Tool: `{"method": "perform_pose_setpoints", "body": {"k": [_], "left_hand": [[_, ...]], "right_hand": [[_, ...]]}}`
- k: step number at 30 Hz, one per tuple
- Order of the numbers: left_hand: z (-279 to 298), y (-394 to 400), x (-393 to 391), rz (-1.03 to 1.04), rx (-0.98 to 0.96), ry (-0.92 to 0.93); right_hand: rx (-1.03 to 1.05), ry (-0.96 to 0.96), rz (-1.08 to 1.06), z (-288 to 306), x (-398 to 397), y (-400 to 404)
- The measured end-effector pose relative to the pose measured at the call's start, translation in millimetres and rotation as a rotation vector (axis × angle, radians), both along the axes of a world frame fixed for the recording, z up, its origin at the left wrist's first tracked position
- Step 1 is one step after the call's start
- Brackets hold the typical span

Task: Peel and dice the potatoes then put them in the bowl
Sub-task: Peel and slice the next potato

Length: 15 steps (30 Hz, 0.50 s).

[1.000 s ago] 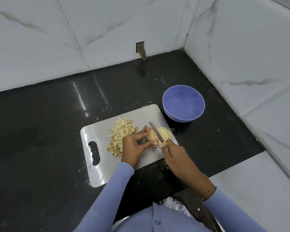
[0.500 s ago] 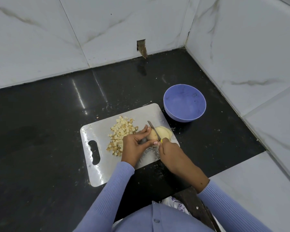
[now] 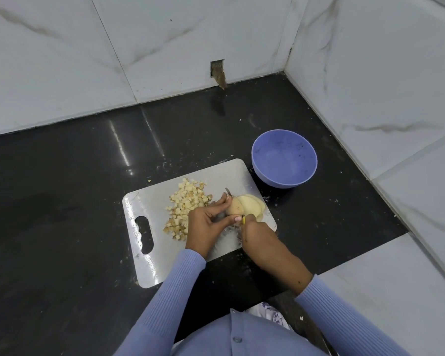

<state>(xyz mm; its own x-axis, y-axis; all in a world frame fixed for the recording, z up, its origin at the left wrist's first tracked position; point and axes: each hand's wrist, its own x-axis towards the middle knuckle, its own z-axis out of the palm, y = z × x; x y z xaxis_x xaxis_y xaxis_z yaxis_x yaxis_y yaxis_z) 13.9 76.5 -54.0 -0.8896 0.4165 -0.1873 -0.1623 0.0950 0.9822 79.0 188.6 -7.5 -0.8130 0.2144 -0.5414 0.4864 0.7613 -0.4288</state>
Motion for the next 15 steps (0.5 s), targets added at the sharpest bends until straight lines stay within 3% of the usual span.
{"method": "perform_pose_setpoints", "body": {"k": [15], "left_hand": [[2,1,-1,0.001,0.026,-0.009]], "right_hand": [[0.018,-0.013,-0.002,-6,0,0]]}}
